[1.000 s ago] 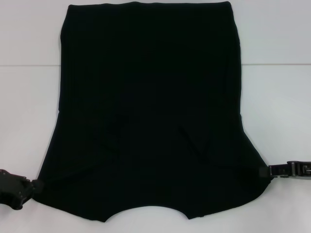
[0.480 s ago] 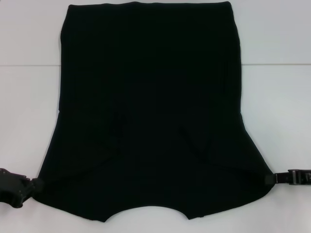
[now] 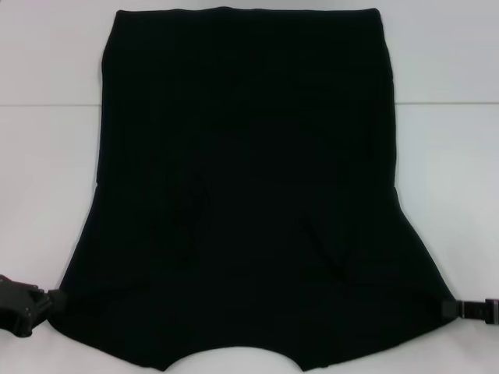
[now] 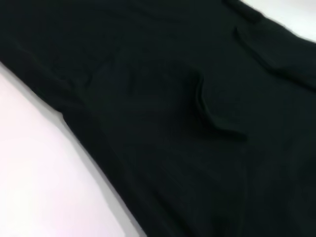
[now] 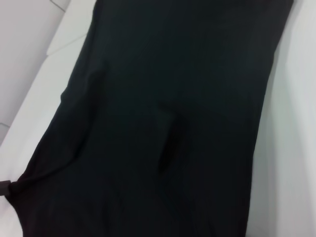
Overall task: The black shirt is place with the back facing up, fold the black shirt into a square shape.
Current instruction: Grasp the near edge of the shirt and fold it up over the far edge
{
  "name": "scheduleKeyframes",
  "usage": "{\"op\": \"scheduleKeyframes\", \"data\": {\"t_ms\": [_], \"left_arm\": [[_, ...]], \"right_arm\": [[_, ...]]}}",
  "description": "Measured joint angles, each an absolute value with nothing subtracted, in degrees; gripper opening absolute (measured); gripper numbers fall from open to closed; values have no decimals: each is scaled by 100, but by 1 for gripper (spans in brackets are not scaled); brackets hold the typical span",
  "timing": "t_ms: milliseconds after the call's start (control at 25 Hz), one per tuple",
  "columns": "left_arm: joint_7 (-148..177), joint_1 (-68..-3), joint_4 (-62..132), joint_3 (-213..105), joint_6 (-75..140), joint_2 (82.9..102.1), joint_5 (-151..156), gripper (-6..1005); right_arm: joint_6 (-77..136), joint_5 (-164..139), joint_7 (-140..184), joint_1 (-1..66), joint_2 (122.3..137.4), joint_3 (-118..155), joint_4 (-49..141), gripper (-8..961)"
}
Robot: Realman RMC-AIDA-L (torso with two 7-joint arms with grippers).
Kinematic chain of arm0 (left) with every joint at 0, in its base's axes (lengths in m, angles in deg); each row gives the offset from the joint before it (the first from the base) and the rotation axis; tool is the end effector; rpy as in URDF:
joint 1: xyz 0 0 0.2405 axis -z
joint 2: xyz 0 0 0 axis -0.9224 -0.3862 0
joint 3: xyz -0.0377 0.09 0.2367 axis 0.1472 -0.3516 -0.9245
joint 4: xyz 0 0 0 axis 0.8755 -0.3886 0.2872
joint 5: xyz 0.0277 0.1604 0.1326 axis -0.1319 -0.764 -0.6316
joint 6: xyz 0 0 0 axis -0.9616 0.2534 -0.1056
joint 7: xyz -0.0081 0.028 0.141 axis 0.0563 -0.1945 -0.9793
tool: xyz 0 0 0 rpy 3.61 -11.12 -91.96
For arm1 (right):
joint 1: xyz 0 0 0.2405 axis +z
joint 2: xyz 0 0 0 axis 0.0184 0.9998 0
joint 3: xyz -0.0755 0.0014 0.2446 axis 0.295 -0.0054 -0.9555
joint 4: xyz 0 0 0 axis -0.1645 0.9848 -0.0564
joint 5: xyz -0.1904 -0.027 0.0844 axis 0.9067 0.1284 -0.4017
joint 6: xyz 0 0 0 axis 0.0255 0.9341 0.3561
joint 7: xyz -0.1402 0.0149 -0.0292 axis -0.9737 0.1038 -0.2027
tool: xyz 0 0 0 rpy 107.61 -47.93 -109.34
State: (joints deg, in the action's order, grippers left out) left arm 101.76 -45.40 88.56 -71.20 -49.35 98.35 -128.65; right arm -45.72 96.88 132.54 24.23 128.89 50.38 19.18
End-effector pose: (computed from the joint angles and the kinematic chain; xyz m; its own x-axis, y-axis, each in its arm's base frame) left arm -0.3608 0.2757 0.0561 0.7331 0.6282 0.2607 0.6770 -0.6374 -0.3680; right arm 0.3574 0.2852 0.0213 0.2841 -0.8805 -0.3794 -0.9510 -0.3092 0.0057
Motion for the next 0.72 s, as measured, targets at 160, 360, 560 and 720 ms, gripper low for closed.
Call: {"op": "scheduleKeyframes", "data": {"t_ms": [160,360,560,720], "left_arm": [[10178,-4597,8979,-6898,-5407,9804,-12869,69],[10180,-4717,9144,-6668,-5901,9764,-12876,73],[10183,-4826,9210,-6608,-6374,9724,-12950,78],[10182,-4849,9245,-6500,-6610,9721,-13124,82]], "right_arm": [[-4857,9688,12863,2153,12935,4873,1917,55],[-5261,9692,12355,1745,12965,4605,1901,55],[-5583,9706,11958,1408,12958,4518,1878,55],[-5669,9708,11793,1291,12945,4502,1890,55]]}}
